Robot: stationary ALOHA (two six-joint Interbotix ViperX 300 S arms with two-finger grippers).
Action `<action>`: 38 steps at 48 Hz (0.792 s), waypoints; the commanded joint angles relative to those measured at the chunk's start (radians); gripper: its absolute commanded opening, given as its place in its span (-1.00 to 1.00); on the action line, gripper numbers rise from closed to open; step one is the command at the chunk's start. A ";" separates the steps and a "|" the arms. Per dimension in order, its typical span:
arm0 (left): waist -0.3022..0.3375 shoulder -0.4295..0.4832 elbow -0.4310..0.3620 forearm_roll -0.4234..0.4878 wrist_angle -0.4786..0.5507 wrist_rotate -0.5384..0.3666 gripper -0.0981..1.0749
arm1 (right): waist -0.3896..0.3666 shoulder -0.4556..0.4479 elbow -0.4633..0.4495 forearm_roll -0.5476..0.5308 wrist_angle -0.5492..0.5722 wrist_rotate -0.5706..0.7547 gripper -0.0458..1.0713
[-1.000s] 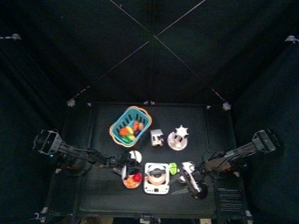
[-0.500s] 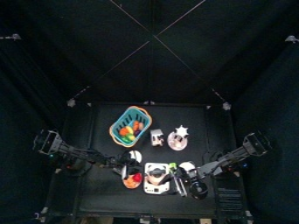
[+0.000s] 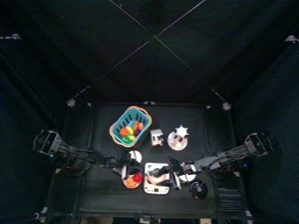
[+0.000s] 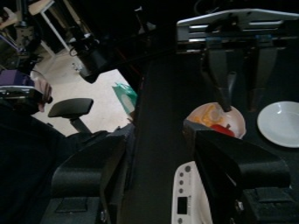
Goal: Grab kettle lid
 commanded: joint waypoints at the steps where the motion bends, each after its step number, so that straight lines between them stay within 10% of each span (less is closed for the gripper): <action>1: 0.003 -0.005 -0.009 0.002 -0.005 0.002 0.45 | -0.035 -0.041 -0.031 -0.003 0.057 -0.002 0.59; 38: 0.005 -0.005 -0.002 0.002 -0.005 0.002 0.45 | -0.265 -0.098 -0.087 -0.086 0.411 0.015 0.59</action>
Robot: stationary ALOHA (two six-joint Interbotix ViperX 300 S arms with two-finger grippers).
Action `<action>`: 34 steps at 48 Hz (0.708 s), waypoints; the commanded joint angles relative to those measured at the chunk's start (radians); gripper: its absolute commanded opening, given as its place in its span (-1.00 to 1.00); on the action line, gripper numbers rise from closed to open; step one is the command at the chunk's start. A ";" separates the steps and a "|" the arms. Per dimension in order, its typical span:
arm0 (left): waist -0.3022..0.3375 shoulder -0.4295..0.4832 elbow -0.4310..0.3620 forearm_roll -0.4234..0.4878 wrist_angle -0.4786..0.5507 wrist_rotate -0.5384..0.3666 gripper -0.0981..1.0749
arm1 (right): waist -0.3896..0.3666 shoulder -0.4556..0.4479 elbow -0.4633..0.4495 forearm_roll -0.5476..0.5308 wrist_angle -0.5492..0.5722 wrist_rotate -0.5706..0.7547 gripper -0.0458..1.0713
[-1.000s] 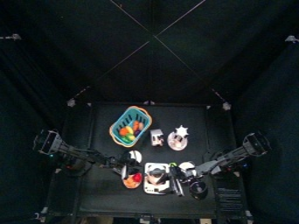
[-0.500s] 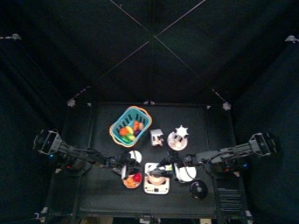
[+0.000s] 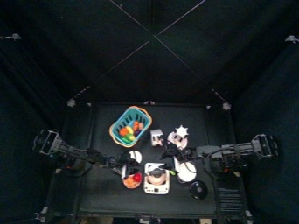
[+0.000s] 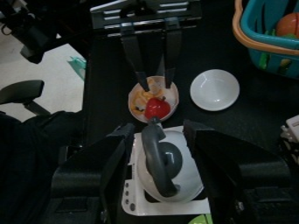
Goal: Grab kettle lid
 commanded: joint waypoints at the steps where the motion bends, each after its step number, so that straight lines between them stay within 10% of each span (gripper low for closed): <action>1: 0.003 -0.003 -0.011 0.002 -0.005 0.002 0.45 | -0.017 -0.017 -0.028 -0.005 0.012 0.002 0.59; 15: 0.005 -0.003 -0.009 0.000 -0.003 0.002 0.45 | -0.087 -0.018 -0.071 -0.097 0.175 0.098 0.59; 34: 0.005 -0.005 -0.005 0.002 -0.005 0.002 0.45 | 0.075 -0.026 -0.066 -0.747 0.305 0.772 0.60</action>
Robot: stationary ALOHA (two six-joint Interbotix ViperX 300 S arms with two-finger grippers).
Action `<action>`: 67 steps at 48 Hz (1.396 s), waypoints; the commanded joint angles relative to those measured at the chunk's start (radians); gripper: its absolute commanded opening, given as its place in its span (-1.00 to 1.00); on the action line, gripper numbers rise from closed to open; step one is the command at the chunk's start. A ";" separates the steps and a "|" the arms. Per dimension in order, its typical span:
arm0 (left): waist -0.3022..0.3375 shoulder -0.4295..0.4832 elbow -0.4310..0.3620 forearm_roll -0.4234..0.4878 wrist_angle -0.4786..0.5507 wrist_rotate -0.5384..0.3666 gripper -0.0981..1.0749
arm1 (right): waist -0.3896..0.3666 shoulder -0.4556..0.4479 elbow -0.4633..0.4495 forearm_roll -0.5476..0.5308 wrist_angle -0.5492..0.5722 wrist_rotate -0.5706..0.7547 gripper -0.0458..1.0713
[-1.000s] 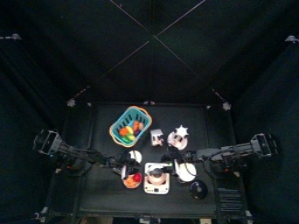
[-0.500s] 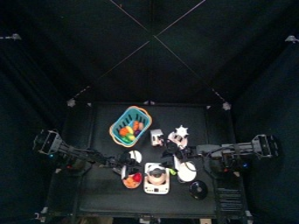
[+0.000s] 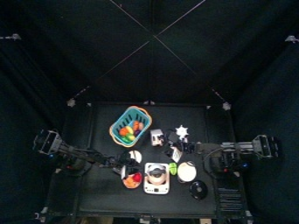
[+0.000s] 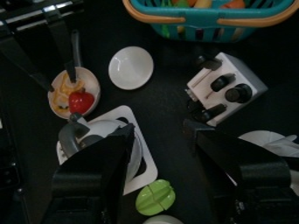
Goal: Grab kettle lid
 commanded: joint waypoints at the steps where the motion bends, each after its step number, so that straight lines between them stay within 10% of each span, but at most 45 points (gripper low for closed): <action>1: 0.003 -0.003 -0.011 0.000 -0.005 0.002 0.45 | 0.077 -0.018 0.006 -0.132 -0.014 0.137 0.60; 30: 0.003 -0.003 -0.011 0.000 -0.005 0.002 0.45 | 0.360 0.104 0.032 -0.419 -0.086 0.451 0.58; 67: 0.003 0.031 -0.048 0.002 -0.015 0.002 0.45 | 0.607 0.486 -0.308 -0.531 0.411 0.626 0.59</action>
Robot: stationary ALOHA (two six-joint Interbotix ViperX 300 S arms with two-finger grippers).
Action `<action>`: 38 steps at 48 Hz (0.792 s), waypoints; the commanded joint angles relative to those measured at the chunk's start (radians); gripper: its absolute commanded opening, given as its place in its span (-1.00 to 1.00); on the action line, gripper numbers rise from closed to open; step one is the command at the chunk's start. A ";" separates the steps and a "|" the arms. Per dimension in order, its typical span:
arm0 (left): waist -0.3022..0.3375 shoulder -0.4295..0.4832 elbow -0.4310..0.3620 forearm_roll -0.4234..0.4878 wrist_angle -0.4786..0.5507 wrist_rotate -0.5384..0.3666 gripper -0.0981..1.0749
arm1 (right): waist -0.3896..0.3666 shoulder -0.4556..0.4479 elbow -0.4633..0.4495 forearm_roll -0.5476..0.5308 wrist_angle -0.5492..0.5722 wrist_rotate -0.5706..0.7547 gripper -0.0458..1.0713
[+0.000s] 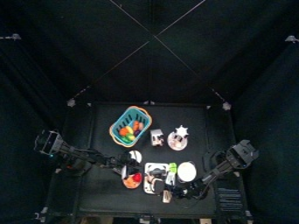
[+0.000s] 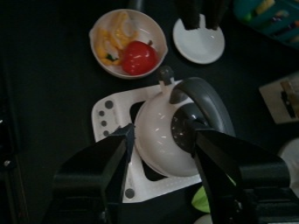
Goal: Grab kettle lid
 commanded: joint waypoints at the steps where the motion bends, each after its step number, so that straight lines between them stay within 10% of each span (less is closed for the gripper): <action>1: 0.002 0.008 -0.032 0.002 -0.011 0.002 0.45 | 0.040 0.008 -0.043 -0.043 0.086 0.106 0.58; 19: 0.002 0.015 -0.052 0.000 -0.043 0.000 0.45 | 0.109 0.063 0.009 -0.267 0.153 0.620 0.58; 38: 0.002 0.032 -0.054 0.002 -0.098 0.000 0.45 | 0.120 0.169 -0.029 -0.302 0.356 0.693 0.58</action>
